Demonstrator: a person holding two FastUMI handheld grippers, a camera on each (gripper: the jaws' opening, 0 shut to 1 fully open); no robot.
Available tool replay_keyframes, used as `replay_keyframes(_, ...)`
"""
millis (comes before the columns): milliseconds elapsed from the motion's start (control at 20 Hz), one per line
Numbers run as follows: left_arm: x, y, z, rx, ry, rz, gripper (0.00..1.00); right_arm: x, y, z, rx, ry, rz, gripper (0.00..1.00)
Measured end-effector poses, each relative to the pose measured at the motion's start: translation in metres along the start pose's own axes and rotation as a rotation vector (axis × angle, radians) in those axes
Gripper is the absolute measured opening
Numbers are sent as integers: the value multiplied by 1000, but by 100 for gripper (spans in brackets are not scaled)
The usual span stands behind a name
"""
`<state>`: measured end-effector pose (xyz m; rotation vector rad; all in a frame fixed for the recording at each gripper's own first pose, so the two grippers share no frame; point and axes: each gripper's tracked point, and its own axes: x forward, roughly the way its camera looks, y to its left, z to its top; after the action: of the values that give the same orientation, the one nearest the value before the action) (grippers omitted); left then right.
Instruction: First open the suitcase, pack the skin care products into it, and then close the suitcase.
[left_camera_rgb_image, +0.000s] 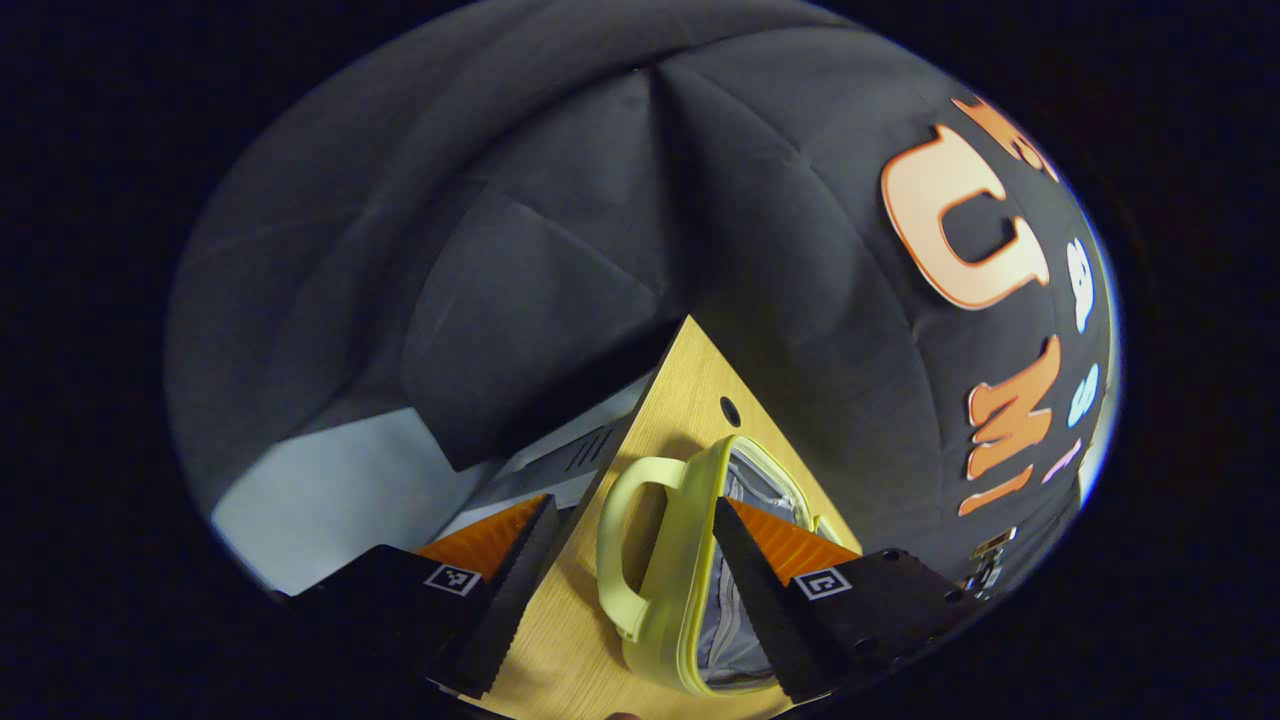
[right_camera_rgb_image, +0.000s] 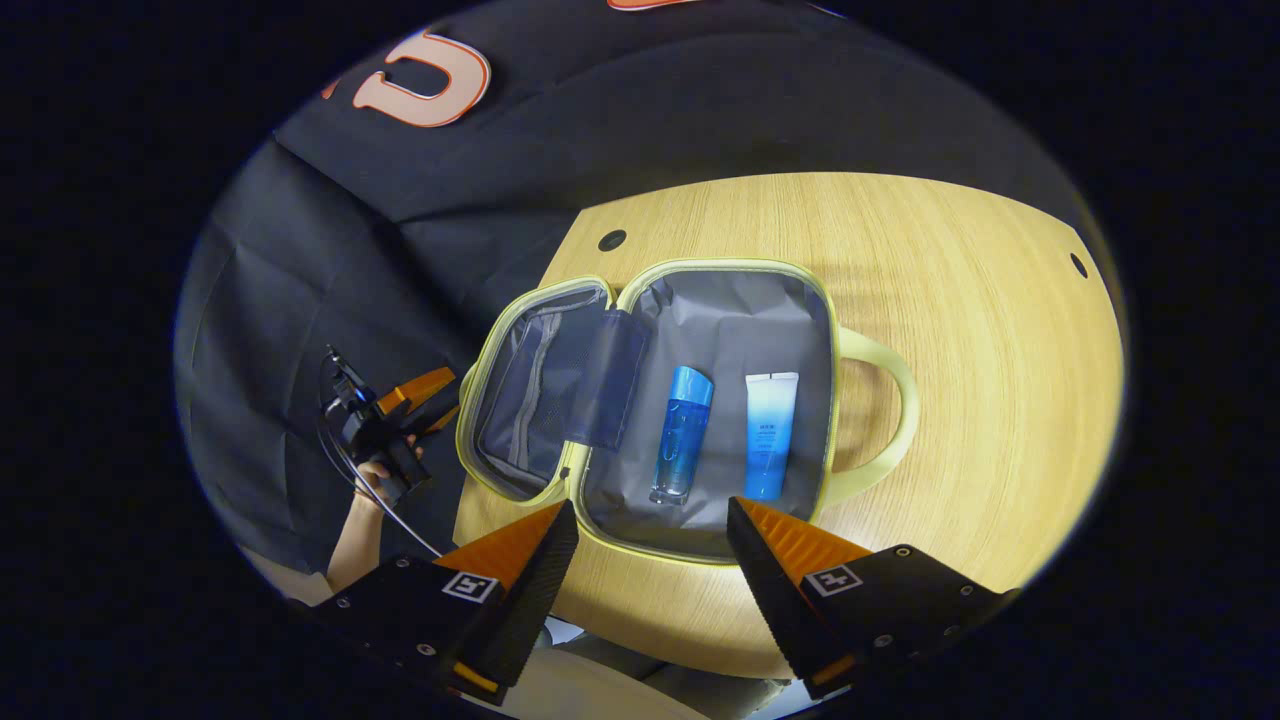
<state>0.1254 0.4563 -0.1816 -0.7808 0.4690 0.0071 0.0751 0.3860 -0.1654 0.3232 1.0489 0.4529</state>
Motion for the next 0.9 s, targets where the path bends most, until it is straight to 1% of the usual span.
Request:
replay_keyframes(150,12,6,-7,-75,17,-23,94,-7,-5,3,31,-18,-9,95)
replay_keyframes(200,18,10,-10,-78,20,0,87,-9,-6,3,42,-25,-11,96)
replay_keyframes(250,24,18,-12,-67,26,28,64,-9,-8,4,53,-31,-13,96)
replay_keyframes(350,29,15,-15,-49,32,47,17,-12,-13,4,59,-39,-21,95)
replay_keyframes(400,19,6,-11,-8,27,44,20,-12,-16,4,56,-46,-29,96)
replay_keyframes(450,18,2,-8,38,24,64,15,-13,-19,4,52,-52,-36,95)
replay_keyframes(500,16,-7,-8,109,35,91,10,-13,-21,4,48,-61,-46,95)
replay_keyframes(600,3,-26,2,272,24,150,9,-16,-24,8,38,-85,-60,96)
replay_keyframes(650,1,-40,6,345,12,165,9,-20,-25,12,34,-102,-62,96)
replay_keyframes(750,-15,-78,18,450,-15,159,9,-26,-30,20,32,-152,-74,96)
replay_keyframes(900,-47,-163,30,540,-40,104,9,-43,-48,36,-16,-236,-127,95)
